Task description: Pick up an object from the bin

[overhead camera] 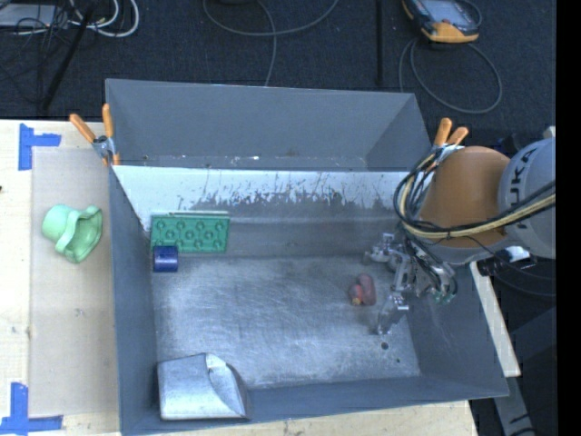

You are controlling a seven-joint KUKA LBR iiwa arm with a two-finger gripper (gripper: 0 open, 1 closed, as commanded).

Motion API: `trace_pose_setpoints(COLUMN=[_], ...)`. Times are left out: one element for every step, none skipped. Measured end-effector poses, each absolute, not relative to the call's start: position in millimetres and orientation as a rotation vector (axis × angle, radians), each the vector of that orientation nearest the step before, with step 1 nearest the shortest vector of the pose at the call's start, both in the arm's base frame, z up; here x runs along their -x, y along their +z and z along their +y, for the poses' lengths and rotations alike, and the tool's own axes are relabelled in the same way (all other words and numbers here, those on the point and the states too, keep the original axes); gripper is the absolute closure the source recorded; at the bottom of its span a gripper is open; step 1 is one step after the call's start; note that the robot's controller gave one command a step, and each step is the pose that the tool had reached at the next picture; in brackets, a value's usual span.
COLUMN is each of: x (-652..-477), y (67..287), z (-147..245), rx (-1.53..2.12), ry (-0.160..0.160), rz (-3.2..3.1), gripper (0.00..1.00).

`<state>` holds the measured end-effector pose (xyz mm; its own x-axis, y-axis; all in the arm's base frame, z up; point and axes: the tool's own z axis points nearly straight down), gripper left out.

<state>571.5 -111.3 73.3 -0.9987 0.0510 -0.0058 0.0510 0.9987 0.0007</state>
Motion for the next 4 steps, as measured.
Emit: trace_pose_setpoints(x=[-582.1, -585.0, -585.0, -576.8], y=[72, 76, 76, 224], z=[-92, -93, -65, -51], rx=[-0.131, -0.137, -0.351, -0.362], ry=[-0.002, -0.002, -0.008, 0.001], rz=[3.131, 3.122, 3.106, 3.112], gripper=[0.0, 1.0, 1.0, 1.0])
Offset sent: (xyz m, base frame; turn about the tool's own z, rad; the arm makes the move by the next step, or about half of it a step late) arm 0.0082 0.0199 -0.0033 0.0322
